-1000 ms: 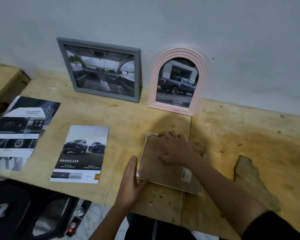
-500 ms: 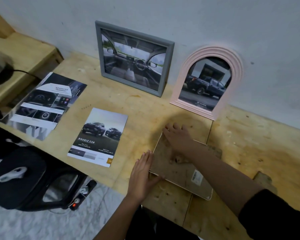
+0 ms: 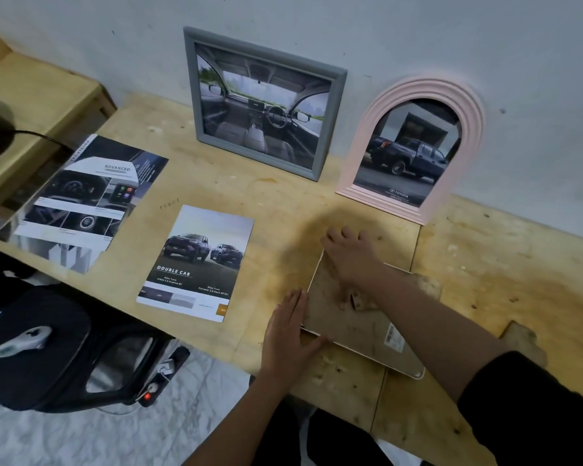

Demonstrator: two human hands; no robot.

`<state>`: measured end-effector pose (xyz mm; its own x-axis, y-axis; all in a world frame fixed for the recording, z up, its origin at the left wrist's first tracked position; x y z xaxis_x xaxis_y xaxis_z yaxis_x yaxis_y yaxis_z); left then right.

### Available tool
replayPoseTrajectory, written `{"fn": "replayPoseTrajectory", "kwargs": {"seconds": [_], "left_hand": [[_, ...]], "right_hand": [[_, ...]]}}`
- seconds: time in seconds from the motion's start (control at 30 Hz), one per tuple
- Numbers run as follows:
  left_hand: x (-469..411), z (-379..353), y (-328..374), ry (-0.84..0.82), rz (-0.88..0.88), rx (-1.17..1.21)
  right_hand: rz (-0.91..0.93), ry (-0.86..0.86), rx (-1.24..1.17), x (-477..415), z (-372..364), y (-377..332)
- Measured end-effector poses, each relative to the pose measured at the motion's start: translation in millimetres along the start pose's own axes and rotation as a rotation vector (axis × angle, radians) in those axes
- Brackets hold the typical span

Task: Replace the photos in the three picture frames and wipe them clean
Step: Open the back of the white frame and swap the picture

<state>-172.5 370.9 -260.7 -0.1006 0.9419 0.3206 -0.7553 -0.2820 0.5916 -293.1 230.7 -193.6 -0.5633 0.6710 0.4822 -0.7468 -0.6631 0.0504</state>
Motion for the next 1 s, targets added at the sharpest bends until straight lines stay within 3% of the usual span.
{"fn": "replayPoseTrajectory", "kwargs": {"seconds": [0.6,0.83,1.0], "left_hand": [[-0.5,0.5,-2.6,-0.041,0.013,0.022],[-0.7,1.0,-2.5,-0.051,0.017,0.002],[-0.8,0.0,-4.6,-0.041,-0.002,0.016]], "right_hand": [[0.036,0.116,-0.023,6.4,1.5,3.7],[0.093,-0.049,-0.045,0.7,6.1,-0.5],[0.121,-0.069,0.038,2.1,9.6,-4.7]]}}
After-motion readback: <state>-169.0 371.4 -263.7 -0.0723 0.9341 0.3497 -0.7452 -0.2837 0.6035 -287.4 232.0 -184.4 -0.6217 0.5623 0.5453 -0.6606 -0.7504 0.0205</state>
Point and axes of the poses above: each hand's wrist, its own x-axis away from the middle knuckle, its own z-axis out of the back of the hand, y = z × x, the point moved 2 cm from there along -x, towards the middle knuckle, and after that the axes turned 12 degrees about z, right-handed, at the moved point
